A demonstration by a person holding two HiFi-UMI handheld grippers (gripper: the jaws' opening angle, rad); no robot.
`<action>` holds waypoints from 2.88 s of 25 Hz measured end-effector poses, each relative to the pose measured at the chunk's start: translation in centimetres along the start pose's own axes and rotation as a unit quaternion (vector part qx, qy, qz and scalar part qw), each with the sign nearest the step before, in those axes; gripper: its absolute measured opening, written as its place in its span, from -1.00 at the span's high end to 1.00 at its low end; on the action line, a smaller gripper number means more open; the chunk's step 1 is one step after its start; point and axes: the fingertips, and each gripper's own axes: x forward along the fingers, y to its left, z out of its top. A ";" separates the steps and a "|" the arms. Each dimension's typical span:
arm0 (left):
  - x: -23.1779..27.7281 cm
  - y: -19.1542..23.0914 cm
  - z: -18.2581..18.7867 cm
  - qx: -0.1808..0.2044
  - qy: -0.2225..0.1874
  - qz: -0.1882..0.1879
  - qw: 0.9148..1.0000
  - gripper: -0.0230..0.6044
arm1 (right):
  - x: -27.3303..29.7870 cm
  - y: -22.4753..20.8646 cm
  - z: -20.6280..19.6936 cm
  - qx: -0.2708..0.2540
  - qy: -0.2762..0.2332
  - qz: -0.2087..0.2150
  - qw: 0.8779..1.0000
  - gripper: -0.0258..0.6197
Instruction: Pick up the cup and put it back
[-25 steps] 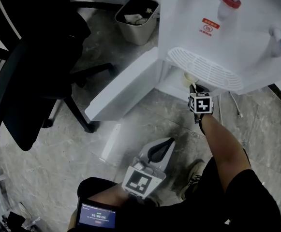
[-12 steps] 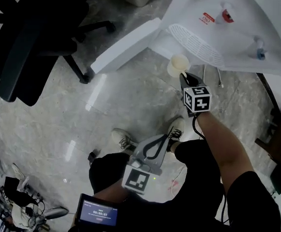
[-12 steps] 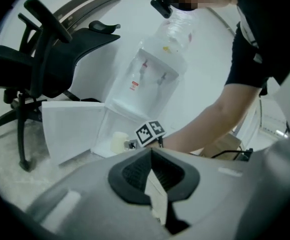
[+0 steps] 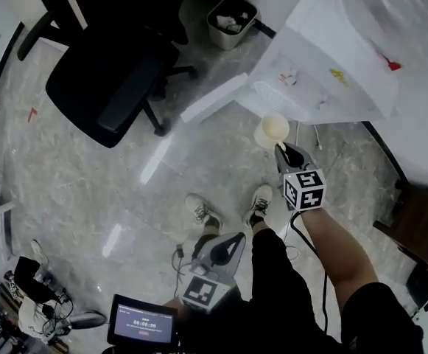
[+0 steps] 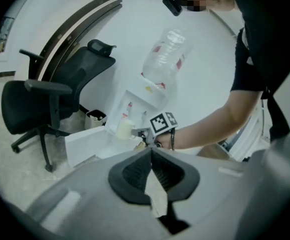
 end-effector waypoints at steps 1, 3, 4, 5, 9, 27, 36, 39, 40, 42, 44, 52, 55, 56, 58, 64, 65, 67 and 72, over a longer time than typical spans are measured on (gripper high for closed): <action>-1.3 -0.5 1.2 0.006 -0.001 0.004 1.000 0.91 | -1.8 0.8 1.5 -0.001 -0.011 0.004 1.000 0.77; -3.8 -2.0 3.4 0.011 -0.005 0.019 1.000 0.91 | -5.9 2.3 4.2 -0.007 -0.029 0.016 0.999 0.77; -4.9 -2.9 4.4 0.011 -0.011 0.029 0.999 0.91 | -8.2 3.0 5.4 -0.012 -0.038 0.022 0.999 0.77; -5.7 -3.7 5.3 0.013 -0.019 0.039 0.999 0.91 | -10.4 3.7 6.6 -0.017 -0.048 0.028 0.998 0.77; -7.4 -7.6 10.7 0.028 -0.071 0.064 0.995 0.91 | -18.6 5.5 11.4 -0.056 -0.099 0.053 0.992 0.77; -12.6 -13.2 17.7 0.103 -0.151 0.126 0.975 0.91 | -35.3 12.0 15.0 -0.111 -0.189 0.141 0.966 0.77; -21.2 -12.3 13.1 0.174 -0.127 0.026 0.976 0.91 | -40.1 20.8 10.4 -0.028 -0.221 0.052 0.973 0.77; -25.3 -10.9 11.1 0.167 -0.121 0.006 0.979 0.91 | -41.8 25.4 8.2 -0.012 -0.229 0.032 0.973 0.77; -26.3 -10.7 10.4 0.164 -0.116 -0.001 0.980 0.91 | -42.4 26.7 7.4 -0.009 -0.229 0.025 0.973 0.77; -28.0 -10.7 9.3 0.155 -0.106 -0.018 0.982 0.91 | -43.7 29.0 6.0 -0.008 -0.229 0.009 0.973 0.77; -29.2 -11.2 8.4 0.159 -0.098 -0.035 0.982 0.91 | -45.0 31.0 4.7 -0.012 -0.228 -0.004 0.974 0.77; -31.5 -16.3 4.8 0.188 -0.089 -0.089 0.974 0.91 | -50.3 34.7 0.2 -0.019 -0.229 -0.016 0.973 0.77; -31.9 -19.3 3.1 0.189 -0.085 -0.101 0.973 0.91 | -52.9 34.6 -1.4 -0.028 -0.229 -0.018 0.973 0.77; -32.0 -20.5 2.4 0.189 -0.084 -0.103 0.973 0.91 | -53.9 34.4 -2.0 -0.029 -0.229 -0.018 0.973 0.77; -32.2 -22.8 1.1 0.189 -0.086 -0.105 0.972 0.91 | -55.9 34.0 -3.3 -0.033 -0.230 -0.021 0.972 0.76; -33.6 -27.8 -3.0 0.192 -0.103 -0.082 0.972 0.91 | -60.2 34.2 -8.6 -0.046 -0.227 -0.004 0.973 0.77; -33.8 -28.3 -3.7 0.192 -0.102 -0.076 0.973 0.91 | -60.6 34.2 -9.4 -0.044 -0.225 0.001 0.973 0.77; -34.3 -29.2 -5.0 0.189 -0.098 -0.067 0.975 0.91 | -61.2 34.2 -10.5 -0.040 -0.225 0.007 0.974 0.77; -35.6 -29.4 -7.1 0.177 -0.095 -0.051 0.978 0.91 | -61.6 34.8 -12.4 -0.038 -0.222 0.014 0.974 0.76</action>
